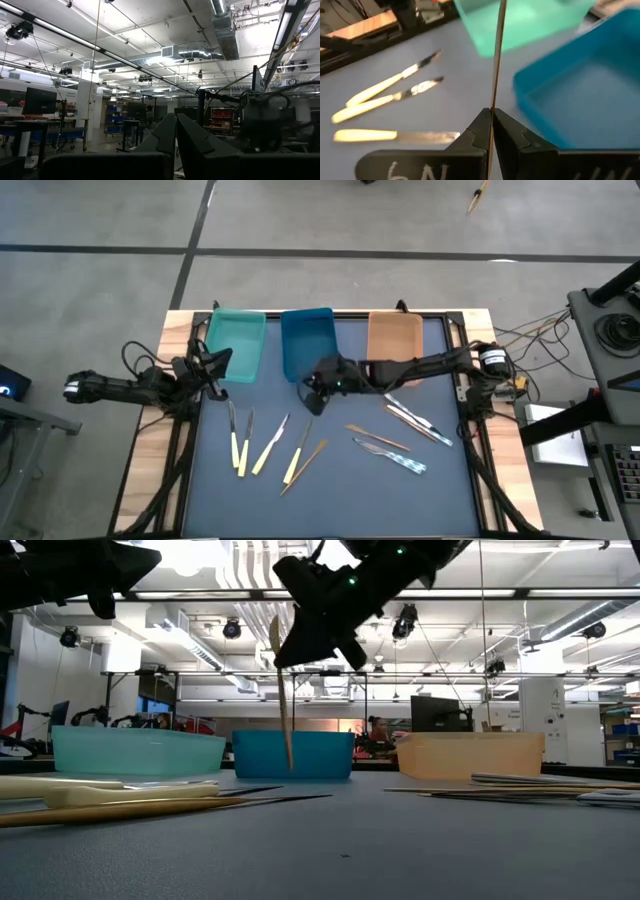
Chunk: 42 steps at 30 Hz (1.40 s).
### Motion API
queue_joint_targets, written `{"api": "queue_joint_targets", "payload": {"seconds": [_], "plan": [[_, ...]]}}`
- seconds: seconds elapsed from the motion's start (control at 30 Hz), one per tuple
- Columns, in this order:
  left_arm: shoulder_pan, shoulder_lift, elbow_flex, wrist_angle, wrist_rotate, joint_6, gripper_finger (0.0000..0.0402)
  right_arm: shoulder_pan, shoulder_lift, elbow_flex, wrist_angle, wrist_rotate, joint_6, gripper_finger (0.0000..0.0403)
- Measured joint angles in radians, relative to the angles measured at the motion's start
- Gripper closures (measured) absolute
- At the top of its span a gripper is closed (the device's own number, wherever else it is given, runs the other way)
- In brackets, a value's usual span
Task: Sort silverware by color (type)
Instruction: Put the gold table knife into the blue bin
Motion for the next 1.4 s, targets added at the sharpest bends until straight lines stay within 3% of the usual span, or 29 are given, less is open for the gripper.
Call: {"api": "queue_joint_targets", "payload": {"seconds": [0.2, 0.5, 0.97, 1.4], "plan": [[0.0, 0.0, 0.0, 0.0, 0.0, 0.0, 0.0401, -0.049, 0.0, 0.006, 0.141, -0.067, -0.053, 0.0394], [0.0, 0.0, 0.0, 0.0, 0.0, 0.0, 0.0401, -0.103, -0.002, 0.006, 0.234, -0.087, -0.066, 0.0394], [0.0, 0.0, 0.0, -0.001, 0.0, 0.0, 0.0401, -0.34, -0.002, 0.107, 0.304, -0.563, 0.052, 0.0394], [0.0, 0.0, 0.0, -0.064, 0.0, -0.012, 0.0401, -0.535, -0.001, 0.126, 0.178, -0.662, -0.048, 0.0394]]}}
